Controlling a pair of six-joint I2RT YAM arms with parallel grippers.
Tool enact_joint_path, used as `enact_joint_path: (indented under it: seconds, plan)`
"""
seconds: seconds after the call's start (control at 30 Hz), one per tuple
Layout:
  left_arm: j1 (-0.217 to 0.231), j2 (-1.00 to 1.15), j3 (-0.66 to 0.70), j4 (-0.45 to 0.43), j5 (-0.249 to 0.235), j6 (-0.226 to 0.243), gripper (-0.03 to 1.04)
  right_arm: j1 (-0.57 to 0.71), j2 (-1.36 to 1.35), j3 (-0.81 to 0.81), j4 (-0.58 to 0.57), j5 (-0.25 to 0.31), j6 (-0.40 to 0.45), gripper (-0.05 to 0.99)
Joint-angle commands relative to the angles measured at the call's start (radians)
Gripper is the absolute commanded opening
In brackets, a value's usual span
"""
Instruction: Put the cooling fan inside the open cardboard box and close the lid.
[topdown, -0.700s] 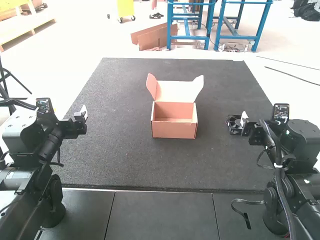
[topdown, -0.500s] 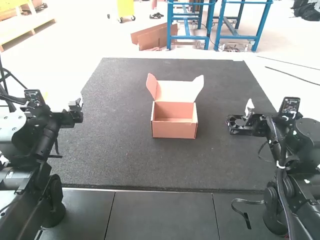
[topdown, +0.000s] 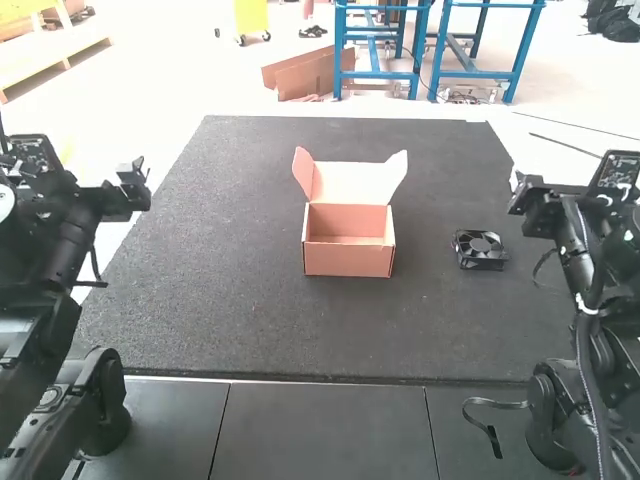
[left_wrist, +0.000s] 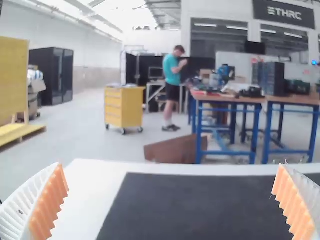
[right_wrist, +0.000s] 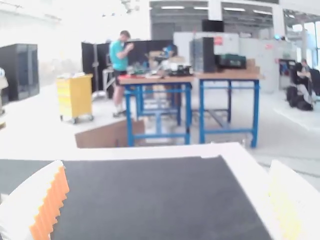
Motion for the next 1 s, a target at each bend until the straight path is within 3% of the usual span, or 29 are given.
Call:
enact_joint_path:
  seconds: [0.0,0.2,0.53,0.57,0.63,0.7,0.77,0.87,0.97]
  plan:
    - [0.002,0.101,0.094,-0.016,-0.007,0.006,0.97,-0.016,0.112,0.09,0.001,0.042,-0.004,0.91]
    - [0.005,0.273,0.213,-0.062,-0.016,-0.004,0.97,-0.014,0.331,0.263,-0.076,0.083,0.05,0.91]
    - [0.003,0.578,0.47,-0.375,-0.021,-0.024,0.97,-0.017,0.675,0.524,-0.403,0.089,0.211,0.91]
    - [0.003,0.607,0.488,-0.416,-0.021,-0.023,0.97,-0.02,0.705,0.541,-0.435,0.081,0.21,0.91]
    - [0.002,0.643,0.523,-0.482,-0.005,-0.018,0.97,-0.029,0.758,0.59,-0.518,0.015,0.213,0.91]
    - [-0.001,0.663,0.563,-0.533,-0.001,-0.015,0.97,-0.043,0.805,0.631,-0.585,0.009,0.217,0.91]
    - [-0.009,0.673,0.586,-0.573,-0.001,0.034,0.97,-0.065,0.856,0.657,-0.654,0.0,0.203,0.9]
    - [-0.024,0.701,0.605,-0.628,-0.028,0.045,0.97,-0.128,0.909,0.699,-0.749,-0.087,0.168,0.9]
    - [-0.046,0.713,0.598,-0.631,-0.038,0.095,0.97,-0.195,0.911,0.717,-0.771,-0.152,0.061,0.9]
